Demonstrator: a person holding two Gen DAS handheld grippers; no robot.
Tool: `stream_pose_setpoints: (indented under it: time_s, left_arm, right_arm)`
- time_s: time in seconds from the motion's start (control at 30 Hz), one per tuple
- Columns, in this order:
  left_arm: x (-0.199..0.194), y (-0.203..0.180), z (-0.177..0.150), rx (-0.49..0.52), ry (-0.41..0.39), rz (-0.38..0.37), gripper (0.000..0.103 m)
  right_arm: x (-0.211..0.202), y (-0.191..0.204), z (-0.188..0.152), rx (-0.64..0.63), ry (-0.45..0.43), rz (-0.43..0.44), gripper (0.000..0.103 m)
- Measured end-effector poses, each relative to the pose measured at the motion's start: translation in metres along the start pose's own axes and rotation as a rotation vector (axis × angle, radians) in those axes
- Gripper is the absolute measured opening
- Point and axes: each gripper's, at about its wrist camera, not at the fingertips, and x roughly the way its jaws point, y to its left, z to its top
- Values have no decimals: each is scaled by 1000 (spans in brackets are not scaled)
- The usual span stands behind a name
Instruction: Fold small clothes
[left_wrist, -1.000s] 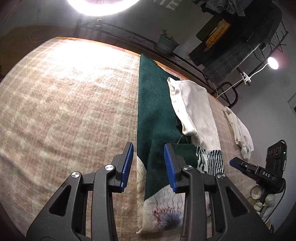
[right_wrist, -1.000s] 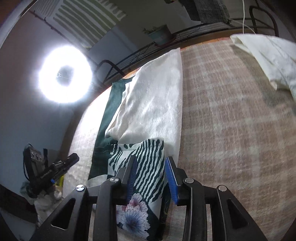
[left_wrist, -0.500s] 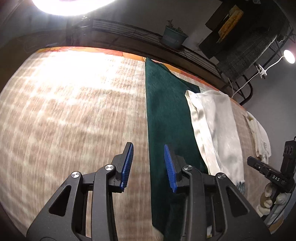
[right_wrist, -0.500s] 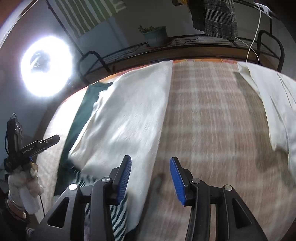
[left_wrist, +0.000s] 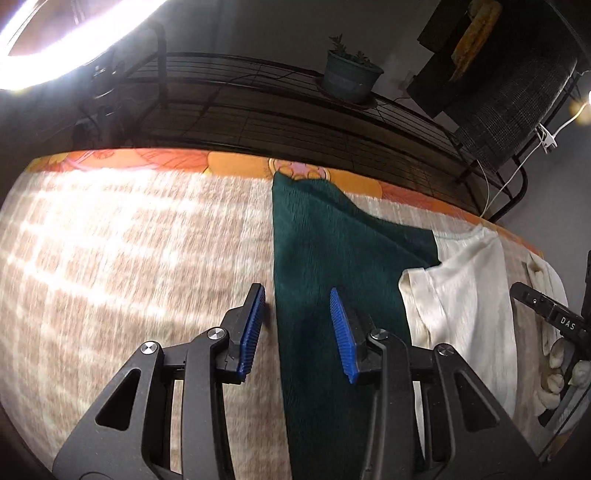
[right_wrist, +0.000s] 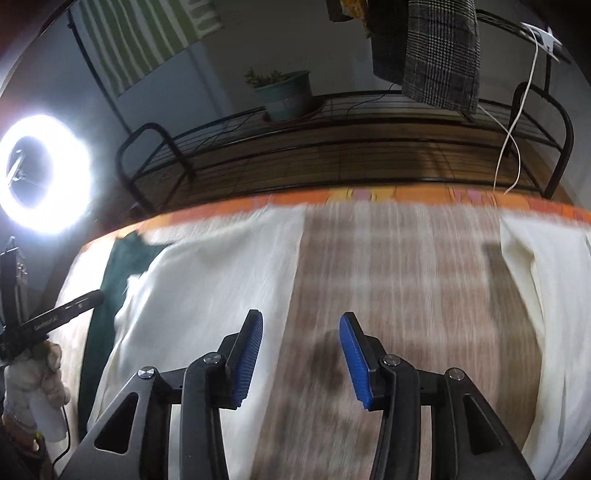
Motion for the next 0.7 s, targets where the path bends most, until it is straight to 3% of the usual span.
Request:
stream_pose_setpoints:
  time_s: [0.2, 0.5, 0.53, 0.57, 0.63, 0.7]
  left_arm:
    - [17, -10, 18, 32, -20, 29, 38]
    - [34, -15, 37, 46, -55, 67, 38]
    - [35, -16, 38, 48, -55, 65, 38]
    - [36, -17, 38, 56, -57, 59, 35]
    - [35, -21, 33, 81, -64, 64, 10]
    - [34, -26, 30, 110, -85, 68, 2]
  right_arm:
    - [24, 15, 21, -65, -5, -40, 49]
    - [35, 22, 34, -74, -2, 11, 49]
    - [35, 20, 34, -63, -5, 34, 46]
    - [35, 20, 34, -55, -3, 56, 35]
    - [35, 21, 33, -61, -1, 79, 21]
    - [32, 26, 33, -80, -9, 74, 4]
